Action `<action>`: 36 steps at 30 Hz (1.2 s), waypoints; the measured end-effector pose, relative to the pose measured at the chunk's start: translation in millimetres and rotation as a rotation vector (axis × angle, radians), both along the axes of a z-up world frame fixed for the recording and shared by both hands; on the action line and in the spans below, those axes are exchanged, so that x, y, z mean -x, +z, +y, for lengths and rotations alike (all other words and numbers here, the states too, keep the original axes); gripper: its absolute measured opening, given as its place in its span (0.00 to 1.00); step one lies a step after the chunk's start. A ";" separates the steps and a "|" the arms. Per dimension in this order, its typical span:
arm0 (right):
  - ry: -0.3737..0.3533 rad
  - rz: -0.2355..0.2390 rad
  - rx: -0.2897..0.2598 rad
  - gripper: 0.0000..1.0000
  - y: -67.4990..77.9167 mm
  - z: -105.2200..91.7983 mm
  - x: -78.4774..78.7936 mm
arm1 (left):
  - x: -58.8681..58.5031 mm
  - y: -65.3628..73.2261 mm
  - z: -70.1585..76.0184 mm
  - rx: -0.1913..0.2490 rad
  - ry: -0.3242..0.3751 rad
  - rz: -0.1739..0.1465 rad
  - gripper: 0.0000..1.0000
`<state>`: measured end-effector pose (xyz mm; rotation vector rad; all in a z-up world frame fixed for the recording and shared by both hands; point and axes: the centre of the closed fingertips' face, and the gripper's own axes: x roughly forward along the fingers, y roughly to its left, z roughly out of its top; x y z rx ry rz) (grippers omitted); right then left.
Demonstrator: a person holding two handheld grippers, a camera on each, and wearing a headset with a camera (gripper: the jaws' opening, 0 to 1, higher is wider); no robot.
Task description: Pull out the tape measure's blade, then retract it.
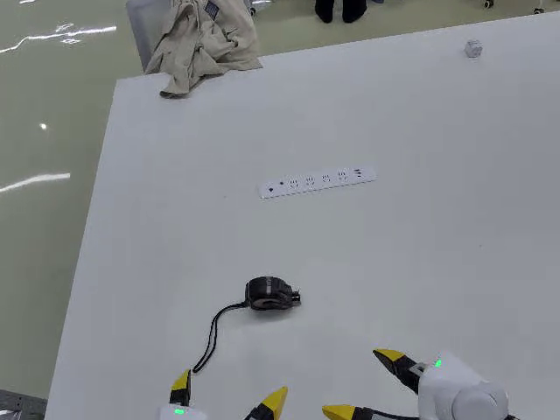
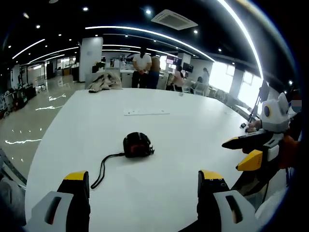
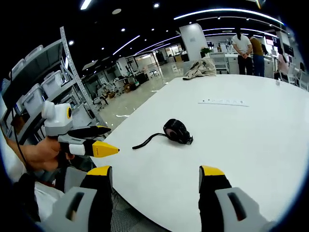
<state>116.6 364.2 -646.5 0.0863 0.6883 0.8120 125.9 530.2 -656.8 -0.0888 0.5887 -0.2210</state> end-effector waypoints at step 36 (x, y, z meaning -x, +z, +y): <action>-0.133 0.080 -0.004 0.85 12.8 -28.3 18.1 | 32.0 6.5 21.9 0.002 0.072 0.054 0.93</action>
